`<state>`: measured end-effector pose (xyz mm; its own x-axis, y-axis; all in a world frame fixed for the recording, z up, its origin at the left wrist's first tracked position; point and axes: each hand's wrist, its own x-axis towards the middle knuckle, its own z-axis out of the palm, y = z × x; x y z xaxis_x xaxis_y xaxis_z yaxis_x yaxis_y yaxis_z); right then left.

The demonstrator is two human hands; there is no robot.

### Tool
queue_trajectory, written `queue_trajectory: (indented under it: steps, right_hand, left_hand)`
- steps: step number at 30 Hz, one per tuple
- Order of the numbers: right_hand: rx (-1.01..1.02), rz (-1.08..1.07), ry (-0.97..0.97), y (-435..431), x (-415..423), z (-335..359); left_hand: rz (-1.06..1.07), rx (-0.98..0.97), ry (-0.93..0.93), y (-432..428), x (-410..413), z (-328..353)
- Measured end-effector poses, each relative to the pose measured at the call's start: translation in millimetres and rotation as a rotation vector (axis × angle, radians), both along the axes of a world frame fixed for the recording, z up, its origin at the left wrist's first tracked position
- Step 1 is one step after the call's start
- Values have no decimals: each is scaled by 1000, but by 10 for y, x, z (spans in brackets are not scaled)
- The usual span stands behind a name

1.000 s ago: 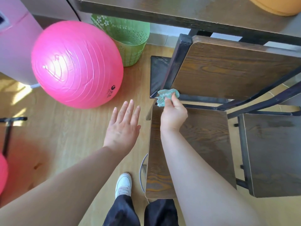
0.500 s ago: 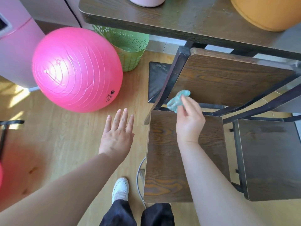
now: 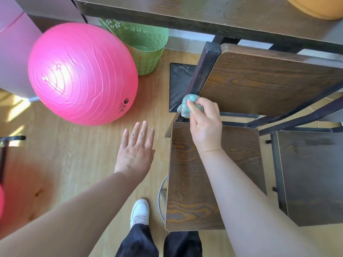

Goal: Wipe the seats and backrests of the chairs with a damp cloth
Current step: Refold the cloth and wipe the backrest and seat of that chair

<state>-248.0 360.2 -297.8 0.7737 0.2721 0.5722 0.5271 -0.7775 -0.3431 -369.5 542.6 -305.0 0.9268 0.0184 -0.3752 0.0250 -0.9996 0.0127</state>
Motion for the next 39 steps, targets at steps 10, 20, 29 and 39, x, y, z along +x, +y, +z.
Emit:
queue_trajectory:
  steps: [10, 20, 29, 39]
  right_hand:
    - [-112, -56, 384, 77, -152, -637]
    - [-164, -96, 709, 5, -179, -946]
    - [297, -400, 467, -978, -458, 26]
    - [614, -575, 185, -2212, 440, 1376]
  left_hand:
    - [4, -7, 73, 15, -12, -202]
    - [20, -11, 41, -36, 20, -214]
    - [-43, -32, -23, -512, -16, 2]
    - [-125, -50, -288, -1159, 187, 86]
